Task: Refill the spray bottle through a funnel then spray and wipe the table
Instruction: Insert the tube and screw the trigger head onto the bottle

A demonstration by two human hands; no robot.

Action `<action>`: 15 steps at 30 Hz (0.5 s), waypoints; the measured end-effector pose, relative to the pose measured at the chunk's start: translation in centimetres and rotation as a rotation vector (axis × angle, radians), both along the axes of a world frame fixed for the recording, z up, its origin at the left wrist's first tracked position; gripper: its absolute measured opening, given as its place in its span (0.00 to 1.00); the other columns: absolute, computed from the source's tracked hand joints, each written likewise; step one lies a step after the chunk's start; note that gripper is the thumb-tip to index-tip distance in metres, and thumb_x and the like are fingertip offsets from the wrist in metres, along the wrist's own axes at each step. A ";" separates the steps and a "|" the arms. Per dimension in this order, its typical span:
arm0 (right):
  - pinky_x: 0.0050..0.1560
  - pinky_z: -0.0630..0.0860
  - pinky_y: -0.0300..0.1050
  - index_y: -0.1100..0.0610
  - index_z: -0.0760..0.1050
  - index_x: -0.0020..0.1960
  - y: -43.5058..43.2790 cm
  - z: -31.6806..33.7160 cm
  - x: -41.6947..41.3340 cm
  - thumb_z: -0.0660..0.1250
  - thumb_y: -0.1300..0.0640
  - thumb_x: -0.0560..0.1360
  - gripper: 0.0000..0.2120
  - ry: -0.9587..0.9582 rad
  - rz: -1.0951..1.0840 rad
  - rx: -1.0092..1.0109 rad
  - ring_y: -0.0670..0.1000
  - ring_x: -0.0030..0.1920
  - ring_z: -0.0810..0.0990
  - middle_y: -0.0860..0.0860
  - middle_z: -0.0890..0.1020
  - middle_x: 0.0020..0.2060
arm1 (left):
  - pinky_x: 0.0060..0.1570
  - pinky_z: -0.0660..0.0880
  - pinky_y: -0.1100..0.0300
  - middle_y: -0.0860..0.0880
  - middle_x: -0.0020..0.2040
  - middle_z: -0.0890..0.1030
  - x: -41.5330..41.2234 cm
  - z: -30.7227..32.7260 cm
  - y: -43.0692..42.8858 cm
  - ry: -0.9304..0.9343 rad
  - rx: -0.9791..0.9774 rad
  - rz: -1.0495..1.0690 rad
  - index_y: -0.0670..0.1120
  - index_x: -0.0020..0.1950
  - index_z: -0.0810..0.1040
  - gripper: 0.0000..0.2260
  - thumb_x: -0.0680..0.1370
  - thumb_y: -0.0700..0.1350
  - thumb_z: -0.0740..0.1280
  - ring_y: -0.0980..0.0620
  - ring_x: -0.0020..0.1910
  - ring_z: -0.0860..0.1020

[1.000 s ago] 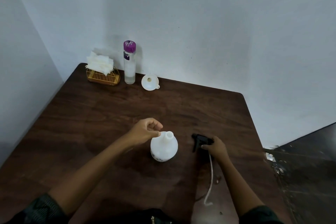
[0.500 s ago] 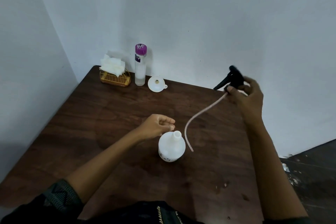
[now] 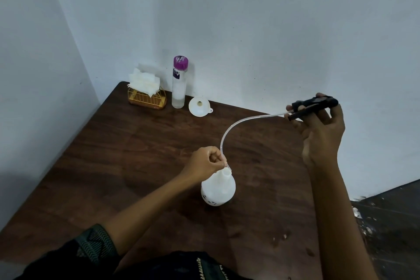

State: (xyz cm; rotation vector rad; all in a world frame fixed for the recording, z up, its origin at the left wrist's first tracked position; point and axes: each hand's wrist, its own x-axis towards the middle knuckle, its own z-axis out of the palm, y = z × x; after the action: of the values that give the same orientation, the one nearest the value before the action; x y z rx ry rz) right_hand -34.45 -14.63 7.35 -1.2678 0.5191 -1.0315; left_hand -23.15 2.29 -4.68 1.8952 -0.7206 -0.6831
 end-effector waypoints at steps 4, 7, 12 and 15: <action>0.48 0.81 0.52 0.58 0.69 0.58 0.2 -0.2 -1.0 0.65 0.71 0.73 0.16 -0.025 0.004 0.036 0.59 0.46 0.83 0.59 0.80 0.46 | 0.44 0.78 0.57 0.49 0.40 0.83 -0.1 0.1 0.1 -0.077 0.025 -0.049 0.48 0.39 0.78 0.04 0.73 0.40 0.69 0.54 0.39 0.79; 0.50 0.79 0.53 0.58 0.70 0.57 0.2 -0.1 -1.6 0.65 0.71 0.73 0.15 -0.025 0.000 0.046 0.60 0.47 0.82 0.60 0.79 0.47 | 0.43 0.77 0.54 0.50 0.40 0.83 -0.1 0.2 0.3 -0.150 0.062 -0.072 0.49 0.39 0.77 0.03 0.72 0.42 0.68 0.53 0.40 0.80; 0.48 0.81 0.50 0.57 0.71 0.56 0.5 -0.6 -2.3 0.66 0.70 0.73 0.15 -0.004 -0.002 0.073 0.56 0.43 0.84 0.59 0.79 0.46 | 0.43 0.78 0.52 0.53 0.38 0.81 -0.1 -0.1 0.7 -0.242 0.105 -0.090 0.49 0.40 0.78 0.00 0.71 0.44 0.67 0.55 0.39 0.79; 0.44 0.81 0.47 0.57 0.72 0.57 0.6 -0.9 -3.0 0.71 0.62 0.66 0.20 0.021 -0.001 0.067 0.57 0.44 0.83 0.58 0.79 0.46 | 0.45 0.78 0.54 0.54 0.39 0.81 0.0 -0.3 1.0 -0.174 0.064 -0.110 0.50 0.49 0.77 0.07 0.72 0.46 0.71 0.56 0.39 0.79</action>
State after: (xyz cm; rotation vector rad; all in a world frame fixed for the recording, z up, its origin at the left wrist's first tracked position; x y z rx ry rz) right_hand -37.41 -14.05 6.41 -1.2203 0.5655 -0.9944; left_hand -23.18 3.31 -4.99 2.0023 -0.9288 -0.6214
